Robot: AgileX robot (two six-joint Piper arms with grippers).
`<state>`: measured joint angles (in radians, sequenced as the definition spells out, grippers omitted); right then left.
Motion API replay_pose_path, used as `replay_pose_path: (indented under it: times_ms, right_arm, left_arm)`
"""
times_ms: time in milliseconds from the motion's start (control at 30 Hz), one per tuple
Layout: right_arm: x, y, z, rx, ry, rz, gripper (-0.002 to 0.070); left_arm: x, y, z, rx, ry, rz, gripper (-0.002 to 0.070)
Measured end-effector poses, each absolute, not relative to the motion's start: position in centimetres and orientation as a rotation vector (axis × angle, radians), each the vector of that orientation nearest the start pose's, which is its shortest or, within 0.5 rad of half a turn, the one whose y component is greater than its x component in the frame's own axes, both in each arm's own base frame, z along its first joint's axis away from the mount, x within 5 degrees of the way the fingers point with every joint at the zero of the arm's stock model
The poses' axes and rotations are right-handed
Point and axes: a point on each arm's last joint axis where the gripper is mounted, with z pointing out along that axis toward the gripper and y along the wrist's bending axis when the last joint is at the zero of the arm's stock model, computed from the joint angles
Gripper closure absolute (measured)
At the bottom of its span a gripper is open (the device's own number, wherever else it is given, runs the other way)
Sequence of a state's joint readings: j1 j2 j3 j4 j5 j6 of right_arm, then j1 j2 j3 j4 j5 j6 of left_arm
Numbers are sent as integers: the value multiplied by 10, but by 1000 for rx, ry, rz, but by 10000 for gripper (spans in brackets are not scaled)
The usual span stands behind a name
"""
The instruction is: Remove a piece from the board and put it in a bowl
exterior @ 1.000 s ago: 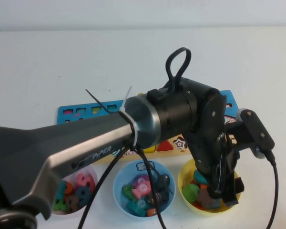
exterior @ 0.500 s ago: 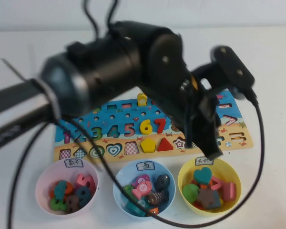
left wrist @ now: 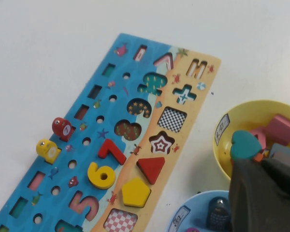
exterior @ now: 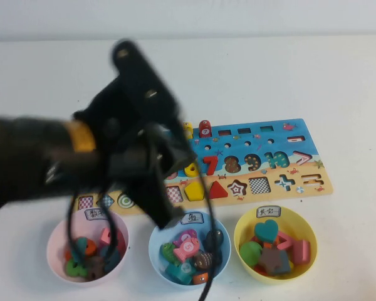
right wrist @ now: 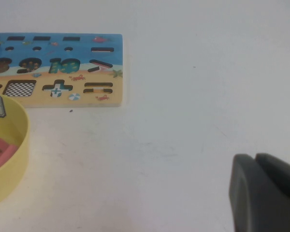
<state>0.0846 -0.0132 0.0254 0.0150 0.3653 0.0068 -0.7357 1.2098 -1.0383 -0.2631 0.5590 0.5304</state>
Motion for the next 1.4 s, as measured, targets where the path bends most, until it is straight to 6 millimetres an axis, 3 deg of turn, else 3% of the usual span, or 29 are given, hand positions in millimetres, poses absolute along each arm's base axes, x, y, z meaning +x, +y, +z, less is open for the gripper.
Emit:
replay_pose_path:
  times_ms: [233,367,667,833,1000,1233,1400]
  right_arm:
    - [52,5,172,-63,1861,78,695]
    - [52,5,172,-63,1861,78,695]
    - [52,5,172,-63,1861,78,695]
    - [52,5,172,-63,1861,78,695]
    - [52,5,172,-63,1862,78,695]
    - [52,5,172,-63,1862,78,695]
    - [52,5,172,-63,1862,78,695]
  left_arm:
    - [136,-137,328,945,1778,-480,677]
    - [118,-120,312,903,1771,-494,677]
    - [109,-111,308,898,1757,-495,678]
    - [111,-104,304,778,1634,-460,678]
    - [100,-78,277,635,1512,-379,678]
    - [79,-37,239,398,1473,-277,678]
    - [66,-19,226,241,1448,-188,678]
